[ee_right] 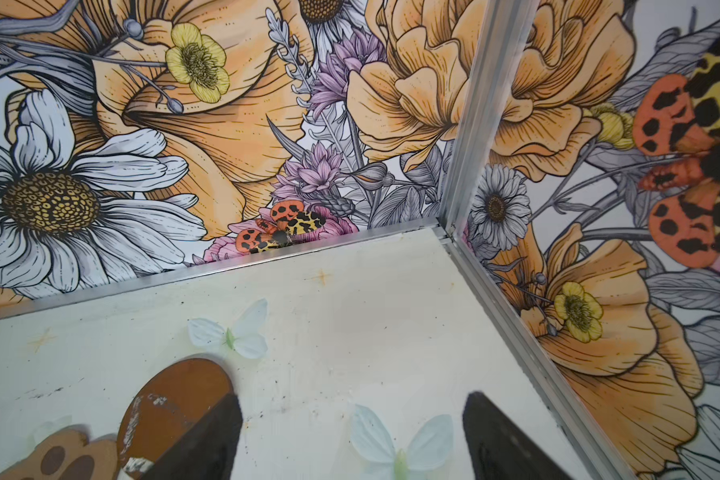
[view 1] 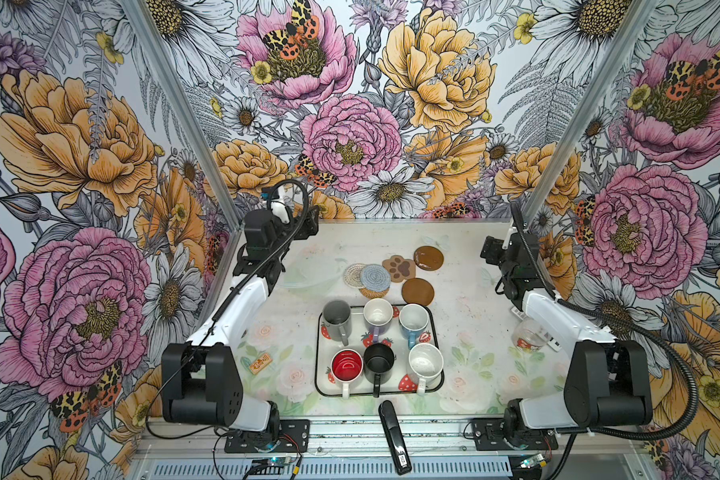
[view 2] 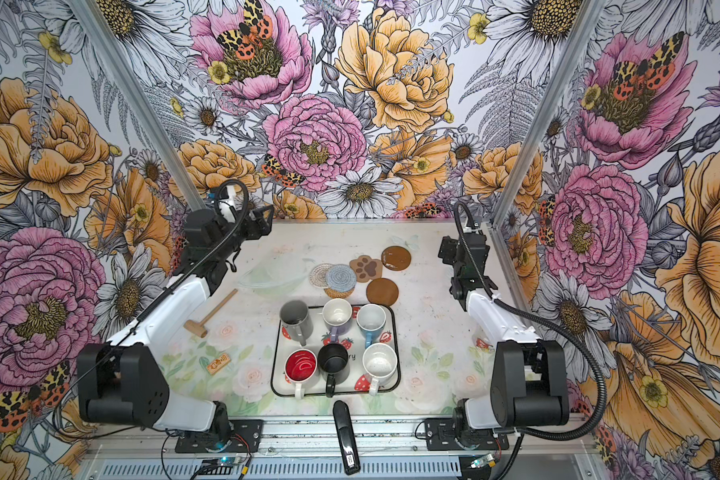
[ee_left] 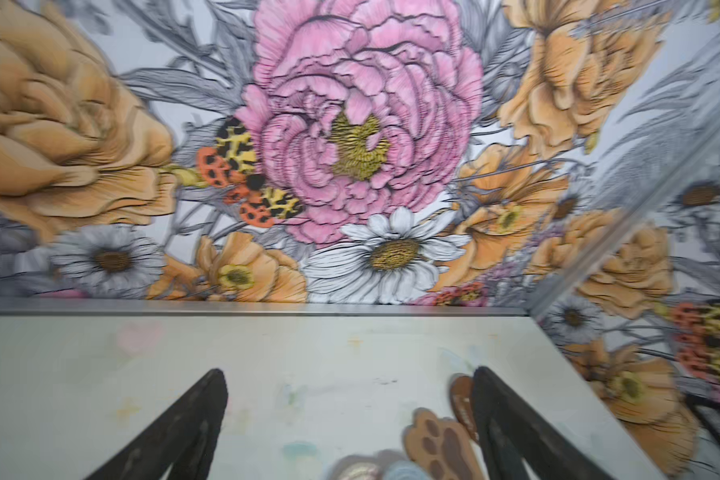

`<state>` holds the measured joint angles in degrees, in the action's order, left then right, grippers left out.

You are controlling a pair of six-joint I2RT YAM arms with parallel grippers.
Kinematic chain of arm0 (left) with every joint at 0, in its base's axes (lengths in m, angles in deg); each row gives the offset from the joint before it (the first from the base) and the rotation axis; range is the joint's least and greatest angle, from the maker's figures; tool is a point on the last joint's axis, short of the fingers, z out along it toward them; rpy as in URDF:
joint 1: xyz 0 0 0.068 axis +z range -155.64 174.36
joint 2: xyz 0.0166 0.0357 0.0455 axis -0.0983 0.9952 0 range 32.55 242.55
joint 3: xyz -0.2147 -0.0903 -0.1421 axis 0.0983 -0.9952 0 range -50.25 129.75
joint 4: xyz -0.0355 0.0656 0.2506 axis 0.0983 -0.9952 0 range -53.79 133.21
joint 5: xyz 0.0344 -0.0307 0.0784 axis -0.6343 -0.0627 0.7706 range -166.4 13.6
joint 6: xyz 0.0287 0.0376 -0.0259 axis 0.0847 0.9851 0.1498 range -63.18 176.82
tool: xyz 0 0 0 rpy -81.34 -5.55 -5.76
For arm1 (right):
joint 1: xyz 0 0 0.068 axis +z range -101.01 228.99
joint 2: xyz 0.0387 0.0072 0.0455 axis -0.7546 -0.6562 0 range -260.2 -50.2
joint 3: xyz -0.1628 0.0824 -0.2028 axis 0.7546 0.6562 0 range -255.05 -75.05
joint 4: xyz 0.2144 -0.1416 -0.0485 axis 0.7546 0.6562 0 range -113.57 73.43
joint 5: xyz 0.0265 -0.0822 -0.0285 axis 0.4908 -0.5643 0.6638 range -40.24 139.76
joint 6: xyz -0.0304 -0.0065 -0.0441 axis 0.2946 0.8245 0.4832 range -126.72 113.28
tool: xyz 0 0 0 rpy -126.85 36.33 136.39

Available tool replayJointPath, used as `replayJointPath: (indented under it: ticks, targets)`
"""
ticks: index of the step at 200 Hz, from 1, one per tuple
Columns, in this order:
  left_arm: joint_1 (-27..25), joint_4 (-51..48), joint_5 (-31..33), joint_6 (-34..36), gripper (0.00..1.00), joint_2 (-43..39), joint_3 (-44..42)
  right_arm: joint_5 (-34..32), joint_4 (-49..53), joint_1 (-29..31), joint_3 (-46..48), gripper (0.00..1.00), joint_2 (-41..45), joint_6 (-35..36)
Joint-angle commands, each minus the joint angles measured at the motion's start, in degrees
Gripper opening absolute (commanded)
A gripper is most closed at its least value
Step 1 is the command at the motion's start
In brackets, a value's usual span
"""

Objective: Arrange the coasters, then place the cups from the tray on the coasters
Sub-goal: 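Raise both arms and reach toward the coasters beyond the mug tray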

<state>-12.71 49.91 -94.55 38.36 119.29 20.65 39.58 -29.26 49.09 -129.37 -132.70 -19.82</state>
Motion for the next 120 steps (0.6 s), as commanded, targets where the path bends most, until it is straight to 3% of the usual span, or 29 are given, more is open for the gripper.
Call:
replayJointPath:
  ticks: [1, 54, 85, 120]
  targets:
    - [-5.6, -9.6, -12.7, -7.9, 0.87, 8.5, 10.2, 8.3, 7.7, 0.4, -4.3, 0.82, -4.6, -6.7]
    - [-17.2, -34.9, -8.3, -2.1, 0.80, 35.4, 44.3, 24.3, 14.9, 0.4, -18.3, 0.69, -19.8, -9.8]
    - [-19.9, -40.9, -7.7, -4.5, 0.78, 48.8, 60.4, 26.6, 15.2, 0.3, -21.0, 0.69, -25.0, -11.4]
    - [-21.6, -41.2, -6.6, -9.1, 0.73, 59.8, 71.4, 30.2, 15.3, -0.2, -24.1, 0.69, -30.0, -12.8]
